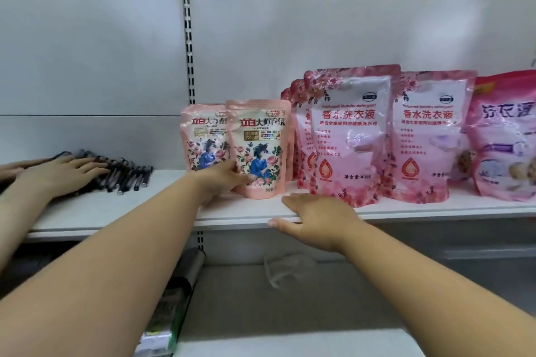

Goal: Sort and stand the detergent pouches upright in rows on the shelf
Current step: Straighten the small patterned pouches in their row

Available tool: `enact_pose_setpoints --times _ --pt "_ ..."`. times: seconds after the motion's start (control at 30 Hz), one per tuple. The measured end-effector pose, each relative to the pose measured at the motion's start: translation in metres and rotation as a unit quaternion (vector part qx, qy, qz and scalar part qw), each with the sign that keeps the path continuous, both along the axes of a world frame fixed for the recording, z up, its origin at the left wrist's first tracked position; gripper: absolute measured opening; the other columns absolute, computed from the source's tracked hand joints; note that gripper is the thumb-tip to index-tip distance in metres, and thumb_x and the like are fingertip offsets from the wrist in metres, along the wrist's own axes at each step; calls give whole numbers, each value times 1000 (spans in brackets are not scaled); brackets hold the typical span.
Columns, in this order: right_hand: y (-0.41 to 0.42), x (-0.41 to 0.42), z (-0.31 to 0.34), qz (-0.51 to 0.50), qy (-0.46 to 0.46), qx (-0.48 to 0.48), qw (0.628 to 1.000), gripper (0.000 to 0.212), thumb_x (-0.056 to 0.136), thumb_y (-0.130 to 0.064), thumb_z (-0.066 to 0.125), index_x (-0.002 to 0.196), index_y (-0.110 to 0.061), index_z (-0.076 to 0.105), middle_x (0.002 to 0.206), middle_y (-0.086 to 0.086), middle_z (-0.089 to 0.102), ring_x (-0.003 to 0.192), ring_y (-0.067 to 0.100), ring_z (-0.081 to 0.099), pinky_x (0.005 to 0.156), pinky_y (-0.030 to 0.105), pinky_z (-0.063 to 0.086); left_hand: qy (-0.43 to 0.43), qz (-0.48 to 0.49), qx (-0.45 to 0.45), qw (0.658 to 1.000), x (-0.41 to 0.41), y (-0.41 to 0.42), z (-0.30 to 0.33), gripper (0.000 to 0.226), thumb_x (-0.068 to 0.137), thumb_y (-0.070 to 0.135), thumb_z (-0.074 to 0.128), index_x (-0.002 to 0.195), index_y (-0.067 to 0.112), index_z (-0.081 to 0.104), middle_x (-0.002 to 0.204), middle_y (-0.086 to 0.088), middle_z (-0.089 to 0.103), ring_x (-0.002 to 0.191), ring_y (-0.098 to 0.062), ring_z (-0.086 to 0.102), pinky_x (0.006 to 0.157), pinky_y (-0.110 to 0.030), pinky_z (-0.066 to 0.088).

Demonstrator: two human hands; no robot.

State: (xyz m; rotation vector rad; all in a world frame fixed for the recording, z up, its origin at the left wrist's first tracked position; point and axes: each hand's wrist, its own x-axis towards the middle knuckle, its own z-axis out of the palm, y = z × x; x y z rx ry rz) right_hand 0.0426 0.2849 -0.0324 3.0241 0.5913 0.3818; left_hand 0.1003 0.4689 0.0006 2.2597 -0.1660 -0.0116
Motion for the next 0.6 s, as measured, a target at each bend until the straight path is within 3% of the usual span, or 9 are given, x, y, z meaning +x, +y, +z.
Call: enact_pose_setpoints --times 0.1,0.23,0.3,0.37,0.47,0.6 --pt "-4 3 2 10 -41 -8 999 69 86 -68 24 131 -19 42 135 3 49 118 23 48 89 36 45 -5 8 -20 1000 9 -15 1 53 89 34 55 133 8 40 133 -7 49 108 -17 47 98 -28 31" --pt "-7 7 0 23 -86 -13 996 69 85 -69 22 126 -18 46 124 3 55 110 22 52 74 33 41 -33 13 -6 999 20 -22 0 57 90 36 54 137 8 38 142 -10 41 125 -25 41 105 -33 27" --pt "-7 8 -3 26 -91 -17 995 69 86 -69 22 124 -18 47 121 4 55 109 23 52 70 32 37 -30 11 -18 999 23 -23 -2 55 87 37 57 132 8 44 136 -10 48 115 -24 47 101 -32 30" --pt "-7 8 -4 27 -93 -14 995 69 86 -69 22 124 -18 47 121 4 56 109 24 52 69 32 36 -33 18 -24 999 27 -25 -4 54 87 36 58 131 8 45 133 -10 50 112 -23 47 98 -30 30" --pt "-8 8 -6 24 -88 -10 996 71 85 -69 21 128 -18 45 123 4 55 110 24 52 72 33 38 -48 40 -21 998 32 -30 -7 61 88 36 57 138 7 38 143 -11 40 129 -26 37 105 -32 25" --pt "-10 9 -6 25 -87 -7 996 70 85 -70 20 124 -17 47 119 4 55 107 24 52 68 32 35 -49 44 -30 997 36 -31 -5 62 89 34 56 140 7 34 147 -11 34 133 -26 32 107 -32 22"
